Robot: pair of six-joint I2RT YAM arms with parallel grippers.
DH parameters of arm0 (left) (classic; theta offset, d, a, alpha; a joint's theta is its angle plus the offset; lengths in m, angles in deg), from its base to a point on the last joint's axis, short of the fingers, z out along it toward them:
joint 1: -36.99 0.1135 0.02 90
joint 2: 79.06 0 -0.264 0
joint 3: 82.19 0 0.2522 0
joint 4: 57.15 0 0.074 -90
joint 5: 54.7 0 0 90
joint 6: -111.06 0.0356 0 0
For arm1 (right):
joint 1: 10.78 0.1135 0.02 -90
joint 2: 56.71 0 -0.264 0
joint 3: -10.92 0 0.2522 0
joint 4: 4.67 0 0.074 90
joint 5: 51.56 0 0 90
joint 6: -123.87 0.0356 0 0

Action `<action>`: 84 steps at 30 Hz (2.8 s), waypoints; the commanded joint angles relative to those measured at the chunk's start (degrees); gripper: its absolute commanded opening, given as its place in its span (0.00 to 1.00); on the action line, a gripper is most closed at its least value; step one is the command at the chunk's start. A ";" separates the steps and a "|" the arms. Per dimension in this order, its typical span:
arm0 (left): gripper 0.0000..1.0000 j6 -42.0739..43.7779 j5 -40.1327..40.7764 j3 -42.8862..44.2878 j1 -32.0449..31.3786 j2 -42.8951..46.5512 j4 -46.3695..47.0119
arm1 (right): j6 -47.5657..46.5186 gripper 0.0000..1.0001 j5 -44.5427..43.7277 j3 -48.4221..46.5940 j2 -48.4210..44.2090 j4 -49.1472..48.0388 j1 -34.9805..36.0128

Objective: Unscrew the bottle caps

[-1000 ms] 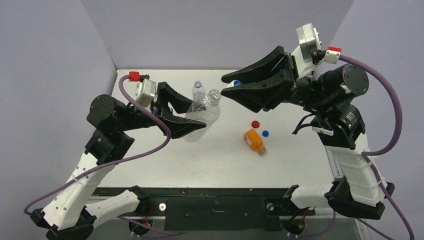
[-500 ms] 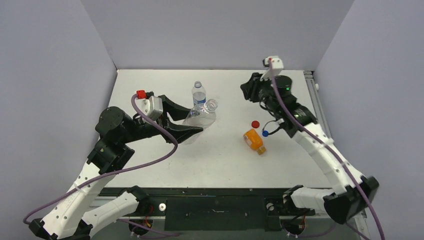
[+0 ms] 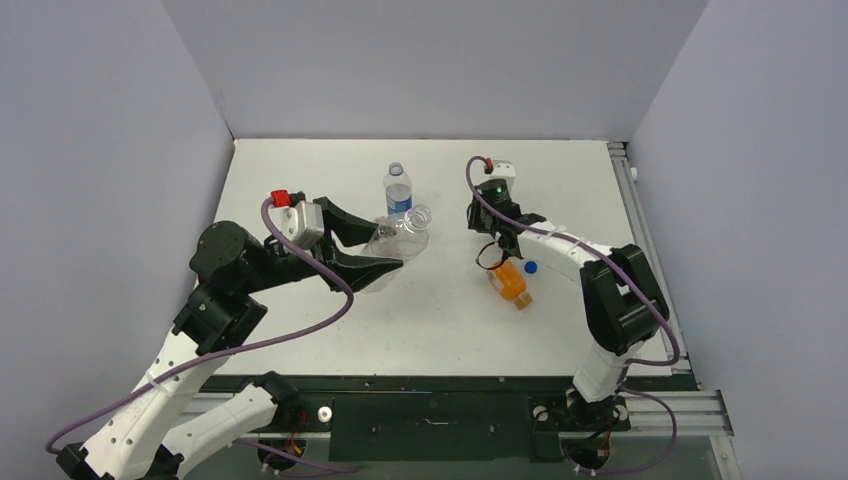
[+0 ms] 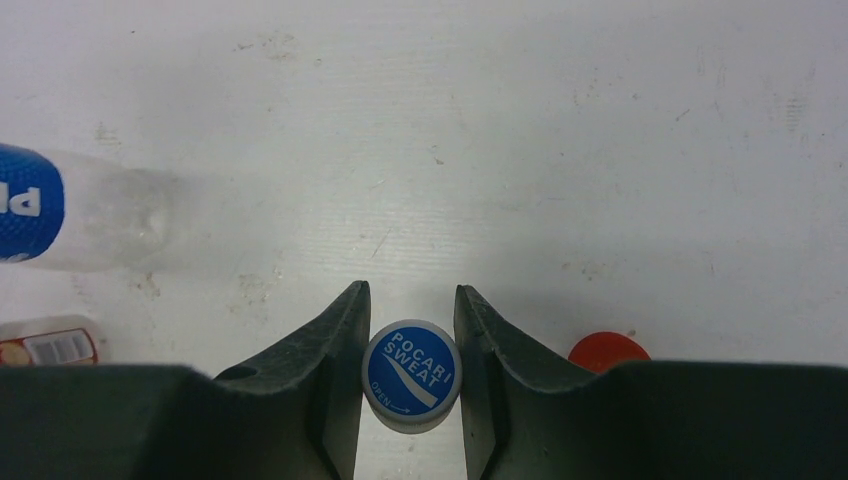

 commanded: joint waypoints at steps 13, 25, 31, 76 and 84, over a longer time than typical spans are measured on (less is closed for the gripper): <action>0.00 1.56 -0.36 -0.37 0.39 0.47 3.86 | 7.02 0.30 -9.65 0.11 9.51 -5.66 3.92; 0.00 0.58 1.33 -0.32 0.41 0.15 4.03 | 5.67 0.69 -9.41 4.08 -1.43 -4.61 4.24; 0.00 0.48 3.40 -1.90 0.43 0.15 6.92 | 3.54 0.69 -6.08 -2.14 -15.23 2.13 4.24; 0.99 -0.38 11.20 -1.57 0.96 -2.28 4.69 | -7.53 0.00 18.30 -27.35 -26.83 13.46 25.95; 0.97 11.51 23.87 0.67 1.13 2.23 -12.19 | -15.22 0.00 8.22 -21.21 -23.59 14.81 22.43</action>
